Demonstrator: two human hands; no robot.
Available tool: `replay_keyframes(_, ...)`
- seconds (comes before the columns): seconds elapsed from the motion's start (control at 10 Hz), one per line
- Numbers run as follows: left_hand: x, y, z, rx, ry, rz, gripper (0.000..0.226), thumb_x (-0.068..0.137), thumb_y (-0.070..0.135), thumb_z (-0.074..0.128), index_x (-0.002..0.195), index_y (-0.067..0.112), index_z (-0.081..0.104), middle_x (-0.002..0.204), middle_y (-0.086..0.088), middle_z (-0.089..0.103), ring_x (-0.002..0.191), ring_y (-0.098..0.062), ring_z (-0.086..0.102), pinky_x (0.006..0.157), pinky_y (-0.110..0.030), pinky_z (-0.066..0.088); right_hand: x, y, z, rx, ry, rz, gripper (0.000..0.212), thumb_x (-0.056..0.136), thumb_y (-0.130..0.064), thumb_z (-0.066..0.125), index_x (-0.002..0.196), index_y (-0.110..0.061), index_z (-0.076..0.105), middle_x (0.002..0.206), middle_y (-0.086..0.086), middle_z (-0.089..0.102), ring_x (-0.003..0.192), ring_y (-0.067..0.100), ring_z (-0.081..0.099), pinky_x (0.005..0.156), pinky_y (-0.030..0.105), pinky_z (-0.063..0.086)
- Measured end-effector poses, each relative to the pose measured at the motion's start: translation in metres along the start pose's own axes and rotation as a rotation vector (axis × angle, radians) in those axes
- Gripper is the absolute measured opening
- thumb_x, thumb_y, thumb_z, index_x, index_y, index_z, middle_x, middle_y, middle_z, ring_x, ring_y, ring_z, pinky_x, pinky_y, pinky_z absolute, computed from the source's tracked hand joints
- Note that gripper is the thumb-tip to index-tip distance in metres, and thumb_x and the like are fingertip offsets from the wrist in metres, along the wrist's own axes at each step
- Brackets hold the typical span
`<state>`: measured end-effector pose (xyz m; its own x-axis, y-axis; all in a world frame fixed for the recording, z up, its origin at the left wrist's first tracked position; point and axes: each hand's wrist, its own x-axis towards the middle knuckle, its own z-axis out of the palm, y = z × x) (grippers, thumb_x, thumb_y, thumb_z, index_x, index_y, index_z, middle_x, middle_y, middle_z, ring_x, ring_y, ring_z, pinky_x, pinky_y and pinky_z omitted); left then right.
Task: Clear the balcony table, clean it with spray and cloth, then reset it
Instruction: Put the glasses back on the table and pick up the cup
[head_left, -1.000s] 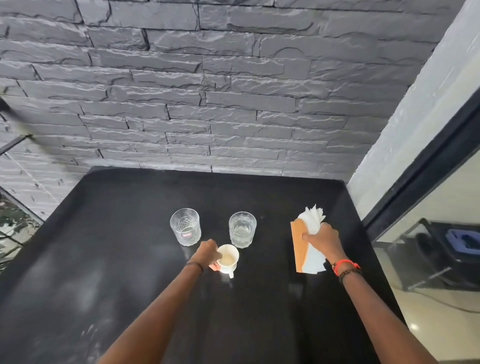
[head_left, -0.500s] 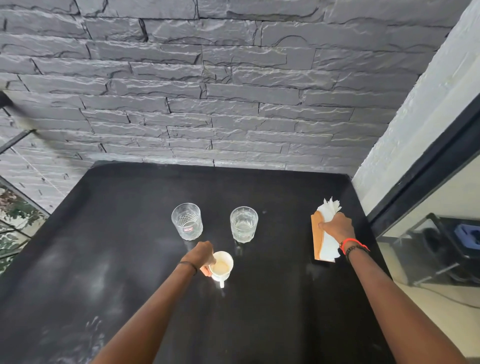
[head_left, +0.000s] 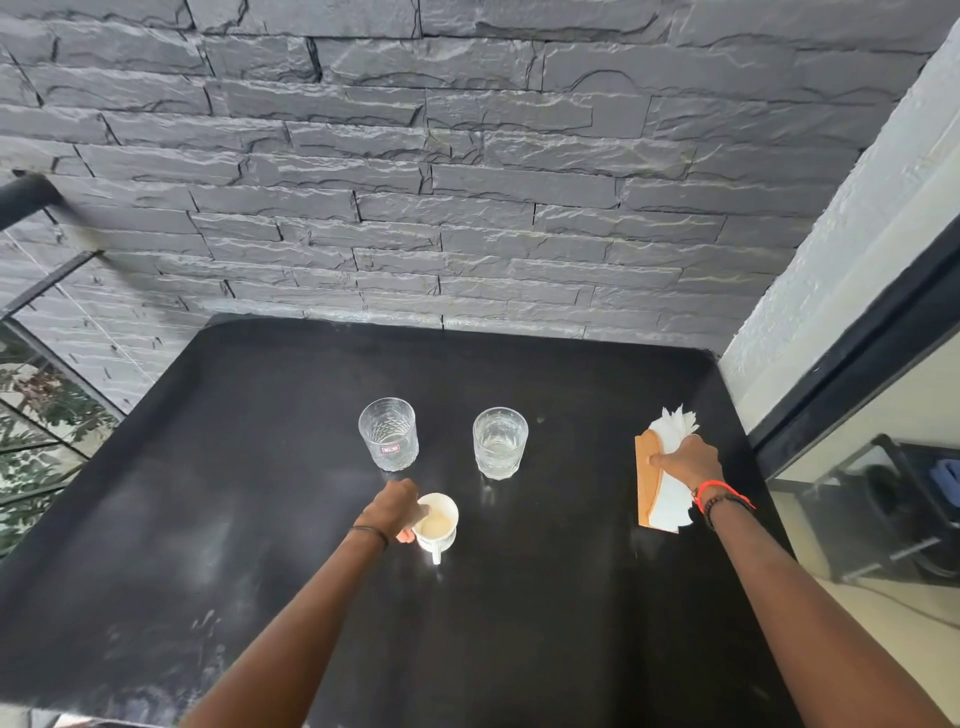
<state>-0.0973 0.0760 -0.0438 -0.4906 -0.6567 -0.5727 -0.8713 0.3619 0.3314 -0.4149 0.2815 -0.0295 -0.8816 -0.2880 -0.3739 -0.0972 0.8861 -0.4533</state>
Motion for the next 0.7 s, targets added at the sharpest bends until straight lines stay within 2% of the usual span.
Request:
replay_keyframes(0.1, -0.002, -0.002, -0.006, 0.018, 0.008, -0.011, 0.035, 0.098, 0.031, 0.047, 0.065, 0.019, 0.045, 0.080, -0.014, 0.071, 0.088, -0.032, 0.069, 0.068, -0.026, 0.048, -0.001, -0.004, -0.002, 0.003, 0.001, 0.003, 0.059, 0.083, -0.033, 0.070, 0.124, 0.002, 0.045, 0.125, 0.021, 0.056, 0.111, 0.038, 0.057, 0.083, 0.036, 0.047)
replay_keyframes(0.2, -0.011, -0.002, -0.028, -0.077, 0.009, -0.036, 0.030, 0.094, 0.037, 0.056, 0.076, 0.013, 0.058, 0.072, -0.008, 0.065, 0.069, -0.026, 0.065, 0.068, -0.026, 0.054, -0.003, -0.009, -0.004, -0.038, 0.064, -0.006, 0.069, 0.086, -0.046, 0.062, 0.133, -0.001, 0.038, 0.132, 0.023, 0.050, 0.120, 0.039, 0.049, 0.098, 0.043, 0.042)
replay_keyframes(0.3, -0.019, -0.004, -0.049, -0.064, 0.026, -0.027, 0.037, 0.093, 0.042, 0.056, 0.079, 0.008, 0.062, 0.073, -0.009, 0.068, 0.065, -0.024, 0.067, 0.079, -0.028, 0.057, -0.012, -0.016, -0.010, -0.113, 0.162, -0.021, 0.079, 0.088, -0.055, 0.053, 0.143, -0.005, 0.028, 0.140, 0.025, 0.040, 0.130, 0.040, 0.037, 0.104, 0.048, 0.037)
replay_keyframes(0.4, -0.029, 0.000, -0.070, 0.003, 0.041, -0.010, 0.039, 0.092, 0.043, 0.053, 0.066, 0.012, 0.053, 0.062, -0.004, 0.067, 0.047, -0.014, 0.062, 0.070, -0.019, 0.052, -0.020, -0.027, -0.016, -0.204, 0.229, -0.064, 0.081, 0.091, -0.059, 0.043, 0.148, -0.006, 0.022, 0.149, 0.026, 0.028, 0.139, 0.041, 0.025, 0.113, 0.051, 0.027)
replay_keyframes(0.5, -0.041, 0.011, -0.102, -0.007, 0.115, 0.048, 0.039, 0.093, 0.044, 0.052, 0.070, 0.013, 0.058, 0.070, -0.008, 0.072, 0.047, -0.012, 0.063, 0.058, -0.017, 0.051, -0.041, -0.049, -0.029, -0.221, 0.305, -0.143, 0.081, 0.093, -0.059, 0.039, 0.149, -0.003, 0.019, 0.154, 0.026, 0.018, 0.145, 0.039, 0.013, 0.118, 0.051, 0.017)
replay_keyframes(0.6, -0.058, 0.021, -0.134, -0.036, 0.280, 0.148, 0.045, 0.093, 0.048, 0.051, 0.087, 0.006, 0.065, 0.088, -0.013, 0.070, 0.084, -0.028, 0.069, 0.073, -0.030, 0.051, -0.065, -0.075, -0.042, -0.190, 0.421, -0.270, 0.079, 0.094, -0.054, 0.039, 0.148, 0.000, 0.021, 0.155, 0.025, 0.016, 0.146, 0.038, 0.008, 0.119, 0.051, 0.013)
replay_keyframes(0.7, -0.077, 0.031, -0.162, -0.097, 0.602, 0.323, 0.057, 0.094, 0.047, 0.053, 0.123, -0.002, 0.055, 0.123, -0.025, 0.057, 0.115, -0.039, 0.055, 0.093, -0.046, 0.047, -0.096, -0.112, -0.057, -0.113, 0.552, -0.425, 0.077, 0.095, -0.052, 0.041, 0.148, 0.001, 0.022, 0.157, 0.022, 0.014, 0.147, 0.034, 0.005, 0.120, 0.049, 0.010)
